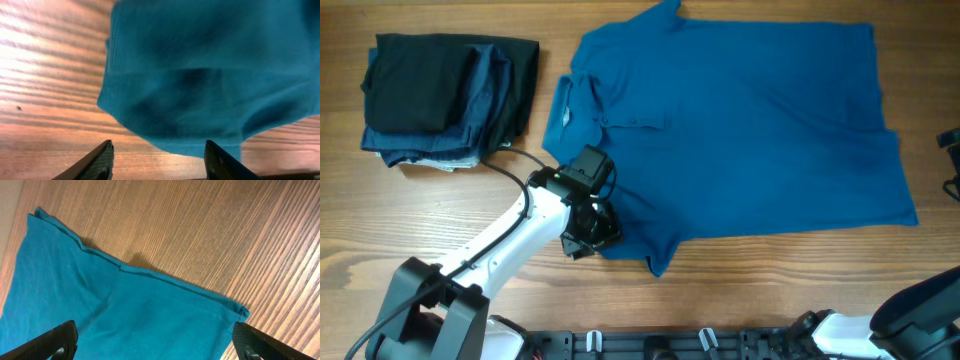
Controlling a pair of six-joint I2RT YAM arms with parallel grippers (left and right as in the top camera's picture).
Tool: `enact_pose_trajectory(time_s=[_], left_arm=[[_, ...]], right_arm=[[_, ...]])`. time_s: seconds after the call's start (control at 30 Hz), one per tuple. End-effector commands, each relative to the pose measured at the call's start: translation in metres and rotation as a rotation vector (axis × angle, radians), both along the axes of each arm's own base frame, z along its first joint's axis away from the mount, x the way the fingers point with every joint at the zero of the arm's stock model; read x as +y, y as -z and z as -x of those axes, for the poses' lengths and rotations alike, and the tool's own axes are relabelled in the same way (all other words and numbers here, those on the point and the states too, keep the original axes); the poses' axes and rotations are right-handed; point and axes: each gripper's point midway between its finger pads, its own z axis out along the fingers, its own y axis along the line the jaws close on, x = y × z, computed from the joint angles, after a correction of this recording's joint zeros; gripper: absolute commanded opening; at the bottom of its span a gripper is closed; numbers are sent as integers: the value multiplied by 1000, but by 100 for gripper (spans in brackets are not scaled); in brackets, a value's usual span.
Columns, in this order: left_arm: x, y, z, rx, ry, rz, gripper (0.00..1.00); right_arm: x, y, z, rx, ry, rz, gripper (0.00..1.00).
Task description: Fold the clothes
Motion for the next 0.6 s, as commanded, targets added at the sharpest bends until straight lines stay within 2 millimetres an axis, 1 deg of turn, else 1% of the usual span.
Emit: enact_pose_trajectory(time_s=[0.0, 0.1, 0.2, 0.4, 0.57], left_arm=[[0, 7, 15, 64, -47, 22, 59], [8, 13, 17, 59, -48, -18, 59], [17, 17, 12, 25, -48, -70, 59], [20, 19, 1, -25, -54, -93, 58], [29, 25, 2, -38, -72, -141, 59]], right_arm=[[-4, 0, 2, 5, 16, 3, 100], [-4, 0, 1, 4, 16, 3, 100], [-4, 0, 1, 4, 16, 3, 100], [-4, 0, 1, 4, 16, 3, 100], [-4, 0, 1, 4, 16, 4, 100]])
